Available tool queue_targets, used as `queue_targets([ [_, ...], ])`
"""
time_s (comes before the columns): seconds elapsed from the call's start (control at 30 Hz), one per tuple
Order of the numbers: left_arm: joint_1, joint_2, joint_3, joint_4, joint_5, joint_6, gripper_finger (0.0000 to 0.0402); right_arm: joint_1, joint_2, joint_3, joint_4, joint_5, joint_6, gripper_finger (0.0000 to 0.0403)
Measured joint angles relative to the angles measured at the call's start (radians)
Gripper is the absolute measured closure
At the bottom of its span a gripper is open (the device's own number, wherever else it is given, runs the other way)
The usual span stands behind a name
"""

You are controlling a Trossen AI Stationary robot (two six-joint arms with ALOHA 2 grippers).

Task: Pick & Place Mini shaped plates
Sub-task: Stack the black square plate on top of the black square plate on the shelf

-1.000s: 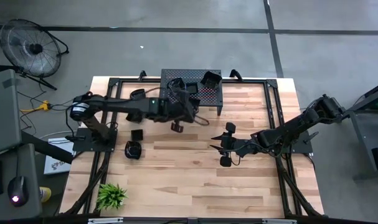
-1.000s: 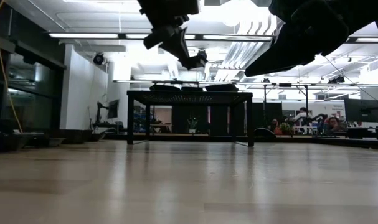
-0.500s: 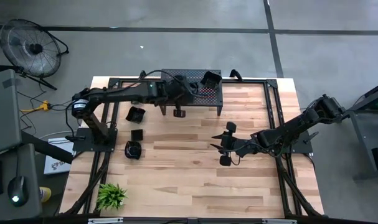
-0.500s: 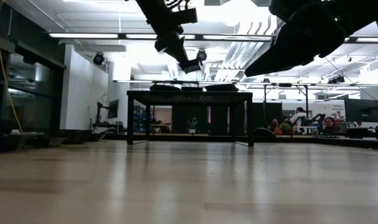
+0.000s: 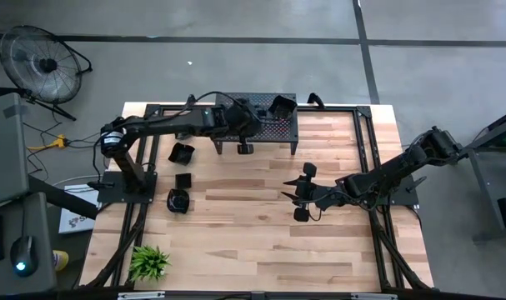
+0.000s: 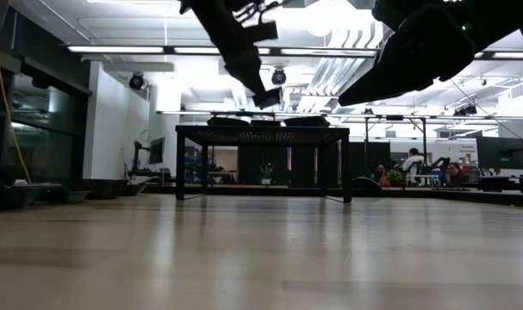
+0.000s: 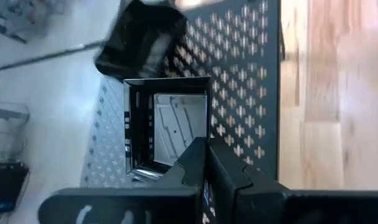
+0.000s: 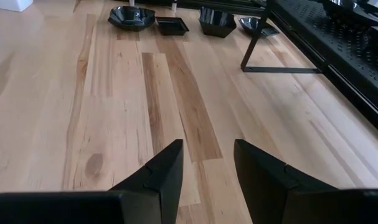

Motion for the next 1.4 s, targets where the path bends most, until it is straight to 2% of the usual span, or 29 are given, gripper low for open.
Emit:
queue_targets([
  [0.13, 0.000, 0.014, 0.002, 0.032, -0.059, -0.016, 0.0396, 0.000, 0.000, 0.000, 0.000, 0.000, -0.004, 0.0265],
  [0.77, 0.000, 0.052, 0.000, 0.049, -0.106, -0.041, 0.0396, 0.000, 0.000, -0.001, -0.008, -0.002, -0.006, 0.0265],
  [1.07, 0.003, 0.052, 0.000, 0.057, -0.104, -0.094, 0.0396, 0.000, 0.000, -0.001, -0.007, -0.005, -0.005, 0.0265],
  [1.23, 0.035, 0.052, 0.000, 0.066, -0.024, -0.096, 0.0396, 0.000, 0.000, -0.001, -0.007, -0.005, -0.005, 0.0265],
  [1.4, 0.043, 0.052, 0.000, 0.066, -0.028, -0.097, 0.0396, 0.000, 0.000, -0.001, -0.008, -0.006, -0.006, 0.0265],
])
